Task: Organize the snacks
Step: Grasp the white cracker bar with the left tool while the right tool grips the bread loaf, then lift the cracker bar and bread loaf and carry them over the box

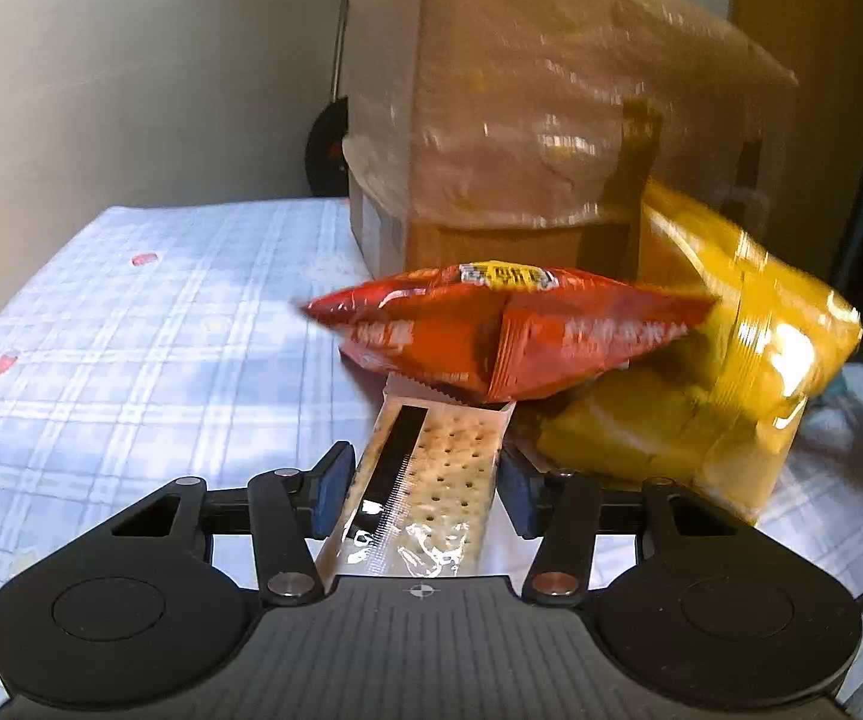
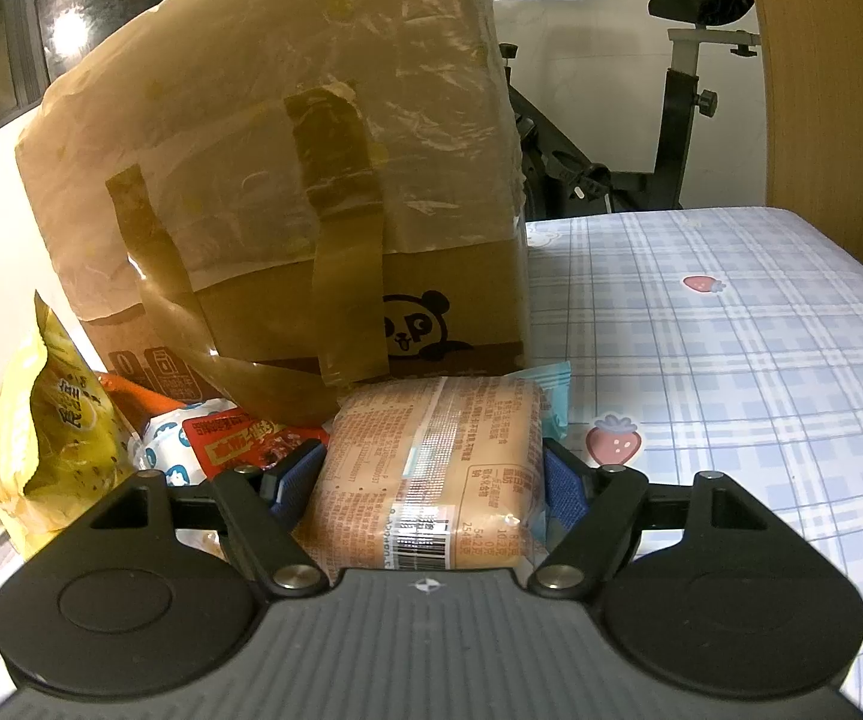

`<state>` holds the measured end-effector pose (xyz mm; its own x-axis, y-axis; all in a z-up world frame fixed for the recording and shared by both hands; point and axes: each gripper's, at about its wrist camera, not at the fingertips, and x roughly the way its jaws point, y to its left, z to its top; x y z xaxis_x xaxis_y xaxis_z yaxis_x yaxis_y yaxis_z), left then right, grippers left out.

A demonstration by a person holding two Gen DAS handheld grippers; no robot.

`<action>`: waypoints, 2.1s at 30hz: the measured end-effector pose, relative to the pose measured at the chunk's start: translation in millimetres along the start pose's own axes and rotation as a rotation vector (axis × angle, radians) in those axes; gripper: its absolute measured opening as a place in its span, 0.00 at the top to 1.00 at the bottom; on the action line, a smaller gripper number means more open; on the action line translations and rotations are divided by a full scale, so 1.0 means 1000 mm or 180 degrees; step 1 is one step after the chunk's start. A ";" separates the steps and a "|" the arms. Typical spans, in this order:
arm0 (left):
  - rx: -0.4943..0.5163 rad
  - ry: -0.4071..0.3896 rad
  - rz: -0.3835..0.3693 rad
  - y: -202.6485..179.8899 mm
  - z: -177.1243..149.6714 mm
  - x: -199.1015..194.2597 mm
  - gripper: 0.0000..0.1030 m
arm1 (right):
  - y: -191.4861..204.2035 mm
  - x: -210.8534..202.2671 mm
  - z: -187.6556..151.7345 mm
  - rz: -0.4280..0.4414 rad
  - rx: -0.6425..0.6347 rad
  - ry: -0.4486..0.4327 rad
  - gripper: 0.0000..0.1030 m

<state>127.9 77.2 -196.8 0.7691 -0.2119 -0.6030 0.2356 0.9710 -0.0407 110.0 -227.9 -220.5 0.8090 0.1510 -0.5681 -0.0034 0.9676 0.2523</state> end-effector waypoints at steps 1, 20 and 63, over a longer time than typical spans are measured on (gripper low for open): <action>-0.0020 -0.0027 -0.0008 0.001 0.003 -0.002 0.47 | 0.000 0.000 0.001 0.0004 0.0007 0.0008 0.25; -0.0176 -0.0484 0.0049 0.008 0.042 -0.050 0.49 | -0.025 -0.052 0.023 0.0016 0.0259 -0.0224 0.26; 0.0025 -0.1156 -0.0341 -0.045 0.188 -0.049 0.49 | 0.033 -0.085 0.192 0.0472 -0.0345 -0.1007 0.26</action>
<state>191.3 23.2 -15.8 0.9001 -0.3389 -0.2737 0.3294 0.9407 -0.0812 154.0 -247.2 -13.5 0.9368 0.2376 -0.2570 -0.1827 0.9583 0.2197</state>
